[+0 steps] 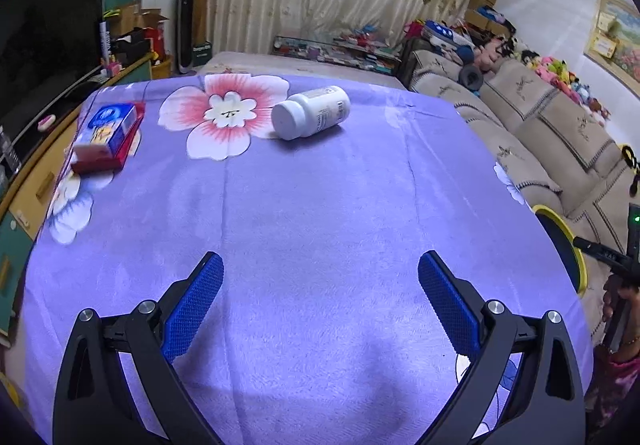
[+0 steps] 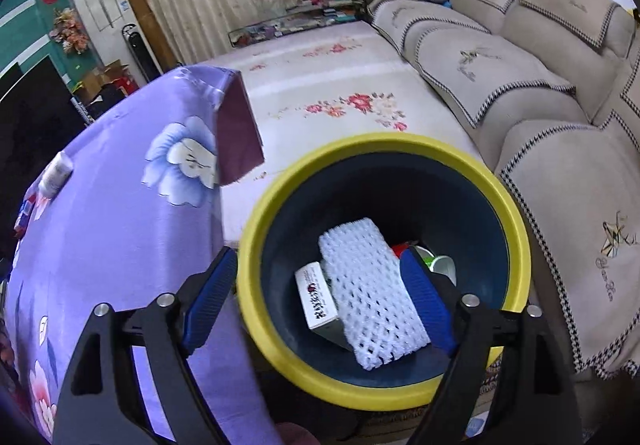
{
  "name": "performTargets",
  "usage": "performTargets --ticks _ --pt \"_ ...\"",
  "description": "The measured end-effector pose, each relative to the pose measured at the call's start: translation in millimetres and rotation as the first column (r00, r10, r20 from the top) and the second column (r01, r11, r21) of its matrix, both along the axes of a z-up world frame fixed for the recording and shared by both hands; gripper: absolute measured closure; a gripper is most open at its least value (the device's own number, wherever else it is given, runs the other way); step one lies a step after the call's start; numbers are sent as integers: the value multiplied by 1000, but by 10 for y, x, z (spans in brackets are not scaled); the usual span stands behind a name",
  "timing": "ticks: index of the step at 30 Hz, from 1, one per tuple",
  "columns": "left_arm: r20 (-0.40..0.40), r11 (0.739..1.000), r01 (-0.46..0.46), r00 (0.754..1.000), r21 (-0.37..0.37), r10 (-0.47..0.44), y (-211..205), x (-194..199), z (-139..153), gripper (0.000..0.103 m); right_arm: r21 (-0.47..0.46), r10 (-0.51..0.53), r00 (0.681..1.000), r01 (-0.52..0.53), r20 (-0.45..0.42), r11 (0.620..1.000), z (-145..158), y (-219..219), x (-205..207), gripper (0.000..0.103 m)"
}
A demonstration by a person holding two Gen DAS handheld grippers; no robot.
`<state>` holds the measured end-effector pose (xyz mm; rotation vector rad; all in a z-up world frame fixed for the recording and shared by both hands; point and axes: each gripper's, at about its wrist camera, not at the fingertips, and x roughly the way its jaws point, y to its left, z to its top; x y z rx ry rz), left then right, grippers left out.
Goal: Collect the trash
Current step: 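Grasp the white pill bottle with the left gripper and lift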
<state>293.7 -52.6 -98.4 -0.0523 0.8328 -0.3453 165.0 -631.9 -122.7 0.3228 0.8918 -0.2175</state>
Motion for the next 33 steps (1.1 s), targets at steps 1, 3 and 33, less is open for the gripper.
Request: performTargets --ticks 1,3,33 --pt "-4 1000 10 1000 7 -10 -13 41 21 7 3 7 1000 -7 10 1000 32 24 0 21" --pt "-18 999 36 999 20 -35 -46 193 72 7 13 19 1000 -19 19 1000 68 49 26 21" --pt "-59 905 313 949 288 -310 -896 2167 -279 30 39 96 995 -96 -2 995 49 342 280 21"
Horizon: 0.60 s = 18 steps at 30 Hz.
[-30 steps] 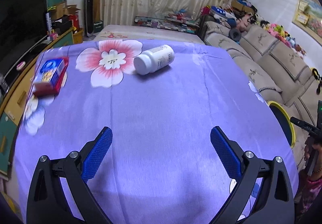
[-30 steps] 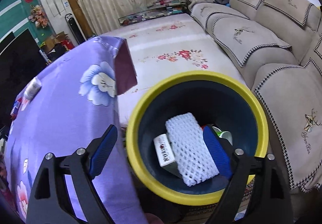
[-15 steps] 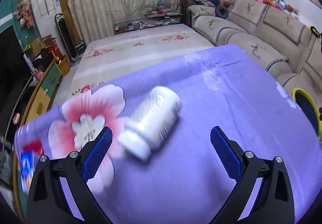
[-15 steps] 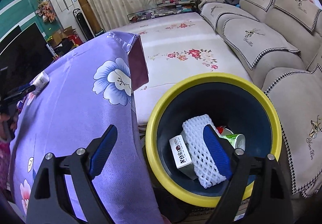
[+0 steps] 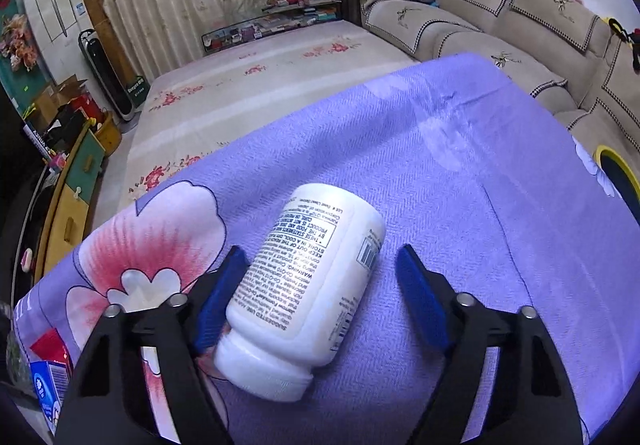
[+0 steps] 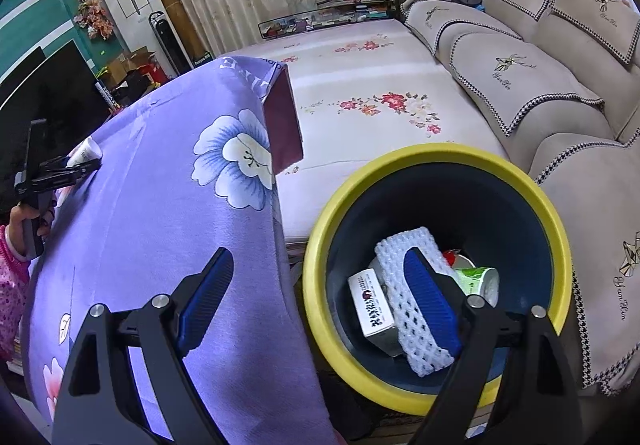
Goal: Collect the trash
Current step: 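Grasp the white pill bottle with the left gripper and lift, then carry the pill bottle over the yellow bin and open the left gripper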
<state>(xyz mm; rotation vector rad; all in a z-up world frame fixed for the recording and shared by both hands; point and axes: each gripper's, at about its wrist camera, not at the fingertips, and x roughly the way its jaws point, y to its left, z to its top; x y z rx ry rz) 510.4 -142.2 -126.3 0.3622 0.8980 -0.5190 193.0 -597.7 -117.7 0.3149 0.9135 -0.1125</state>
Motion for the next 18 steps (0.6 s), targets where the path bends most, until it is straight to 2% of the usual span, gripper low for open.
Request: performTargets --ticks 3,4,12,18 --pt "-13 1000 5 1000 -23 -5 12 28 8 47 5 4 1000 -4 0 1000 -6 21 -1 21" --pt "-17 1000 4 1000 -30 -4 15 27 4 49 7 5 1000 -5 1 1000 -6 26 -8 21" --pt "5 1000 11 1000 -28 -11 -66 -303 72 51 30 7 1000 -8 22 1000 43 23 -146 21" --pt "23 997 63 998 -40 -62 -387 -915 330 51 46 2 998 -5 70 999 187 -43 -431 21"
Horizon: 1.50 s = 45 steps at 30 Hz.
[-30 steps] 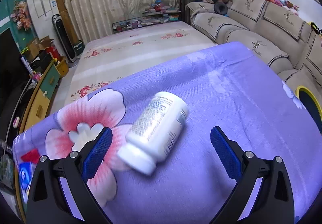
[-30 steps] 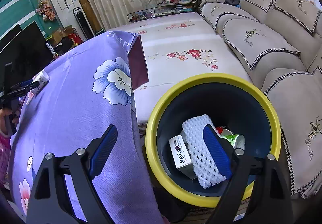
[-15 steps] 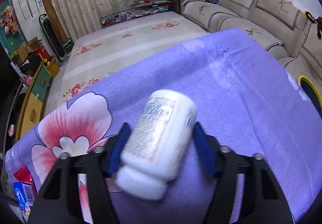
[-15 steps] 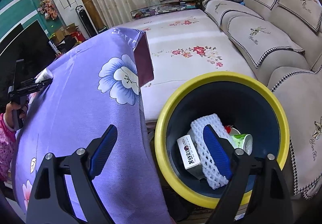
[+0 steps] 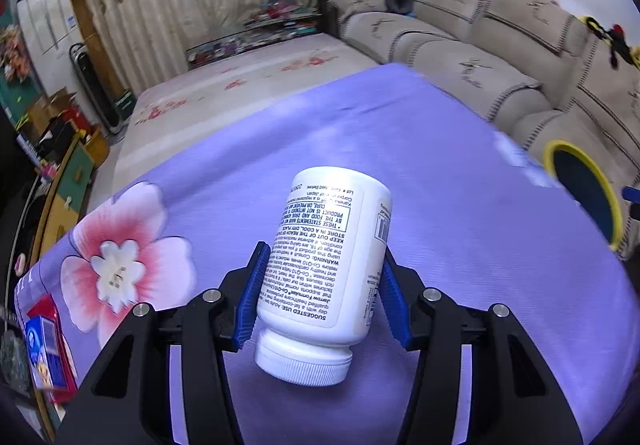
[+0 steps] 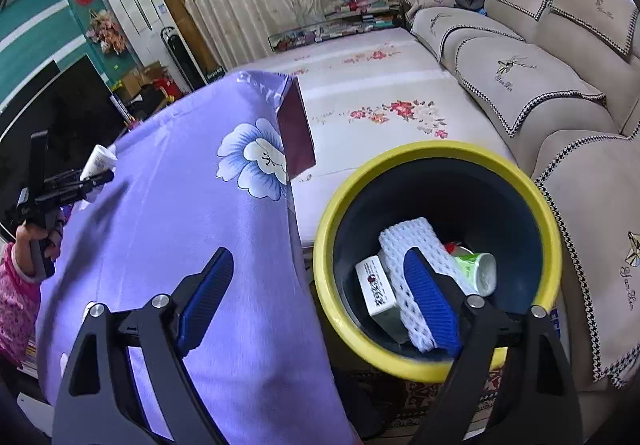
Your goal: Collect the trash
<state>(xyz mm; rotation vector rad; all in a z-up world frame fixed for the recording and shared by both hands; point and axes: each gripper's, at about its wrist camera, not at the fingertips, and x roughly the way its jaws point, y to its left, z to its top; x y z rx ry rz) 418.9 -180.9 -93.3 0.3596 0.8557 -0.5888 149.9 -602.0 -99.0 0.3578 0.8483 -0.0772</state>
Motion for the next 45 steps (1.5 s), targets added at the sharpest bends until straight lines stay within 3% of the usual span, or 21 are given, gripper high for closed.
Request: performTargets --ticks 7,17,21,25,26,27,28,33,38,42,45 --pt "-13 988 154 988 -26 -155 -925 -813 213 51 -13 -21 999 22 39 1000 149 -173 -555 21" --pt "-94 903 429 898 -37 -431 -2780 -1645 18 51 -72 -151 988 152 30 986 147 -618 -1357 21" --pt "-156 884 468 872 -18 -465 -3449 -1755 -169 51 -58 -189 982 191 26 980 107 -781 -1513 21" --pt "-185 887 461 873 14 -451 -3879 -1712 -401 50 -43 -206 978 206 24 978 71 -888 -1584 20" --pt "-190 894 447 880 22 -435 -3957 -1670 -456 47 -40 -207 978 208 23 977 63 -903 -1584 20" --pt "-194 900 435 885 24 -423 -3989 -1628 -496 36 -37 -208 978 209 23 977 55 -913 -1590 20" --pt "-191 910 414 895 21 -402 -4008 -1608 -503 27 -32 -207 978 208 23 978 47 -916 -1587 20" --pt "-161 941 337 928 -33 -337 -3614 -1558 -263 21 -21 -183 983 184 30 983 70 -818 -1534 20" --pt "5 970 206 978 -132 -207 -2593 -1835 361 7 -22 -119 991 120 59 993 146 -510 -1425 20" --pt "75 982 48 997 -184 -35 -1672 -2124 687 5 -51 -48 995 53 91 997 243 -115 -1348 20" --pt "104 977 -50 992 -207 73 -1055 -2341 757 5 -90 -11 993 22 115 996 338 165 -1312 18"
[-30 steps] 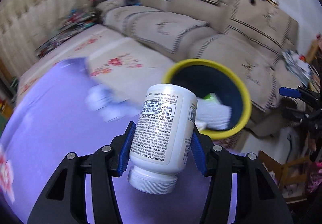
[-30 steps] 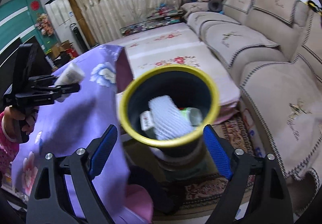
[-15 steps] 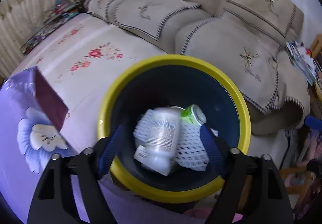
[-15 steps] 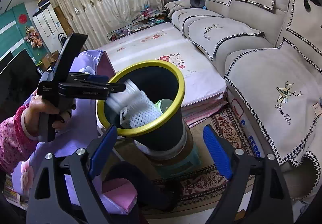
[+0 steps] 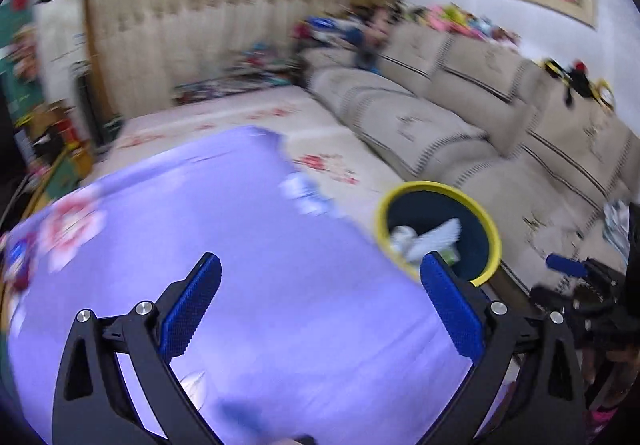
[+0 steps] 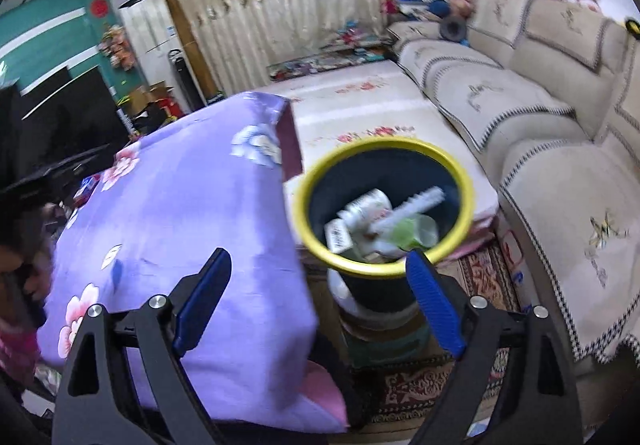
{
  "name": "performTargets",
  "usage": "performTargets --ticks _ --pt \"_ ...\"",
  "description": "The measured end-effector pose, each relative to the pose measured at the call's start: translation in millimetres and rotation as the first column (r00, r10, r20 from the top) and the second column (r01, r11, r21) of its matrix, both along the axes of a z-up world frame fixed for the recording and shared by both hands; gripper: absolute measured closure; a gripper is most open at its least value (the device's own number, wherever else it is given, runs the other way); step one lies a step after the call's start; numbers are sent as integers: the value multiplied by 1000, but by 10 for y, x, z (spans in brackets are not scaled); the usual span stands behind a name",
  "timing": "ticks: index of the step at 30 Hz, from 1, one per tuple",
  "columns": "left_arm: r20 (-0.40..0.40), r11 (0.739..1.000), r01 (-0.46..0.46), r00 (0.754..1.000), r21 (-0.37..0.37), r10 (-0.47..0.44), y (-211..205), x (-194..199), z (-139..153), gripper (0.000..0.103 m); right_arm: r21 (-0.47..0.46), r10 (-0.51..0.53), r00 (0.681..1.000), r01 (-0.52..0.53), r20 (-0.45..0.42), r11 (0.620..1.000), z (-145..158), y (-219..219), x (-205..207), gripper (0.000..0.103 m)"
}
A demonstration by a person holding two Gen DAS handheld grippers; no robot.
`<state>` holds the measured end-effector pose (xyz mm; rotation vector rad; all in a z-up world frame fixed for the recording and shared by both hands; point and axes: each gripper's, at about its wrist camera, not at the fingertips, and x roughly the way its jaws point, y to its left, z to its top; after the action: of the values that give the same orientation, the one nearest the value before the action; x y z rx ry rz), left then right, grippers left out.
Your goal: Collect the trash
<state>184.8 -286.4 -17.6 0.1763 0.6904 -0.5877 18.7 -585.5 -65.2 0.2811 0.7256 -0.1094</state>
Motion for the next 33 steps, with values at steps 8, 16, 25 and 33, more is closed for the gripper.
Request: performTargets --ticks 8,16,25,33 --pt "83 950 -313 946 -20 313 1333 -677 9 5 -103 27 997 -19 78 994 286 510 -68 15" --pt "64 891 -447 889 -82 453 2090 -1151 -80 5 -133 35 995 -22 97 991 339 771 -194 13" --pt "76 876 -477 873 -71 482 2210 -1317 -130 5 -134 33 994 -19 102 991 326 858 -302 13" --pt "91 880 -469 876 -71 474 2131 -1319 -38 5 -129 22 993 -6 117 992 364 843 -343 12"
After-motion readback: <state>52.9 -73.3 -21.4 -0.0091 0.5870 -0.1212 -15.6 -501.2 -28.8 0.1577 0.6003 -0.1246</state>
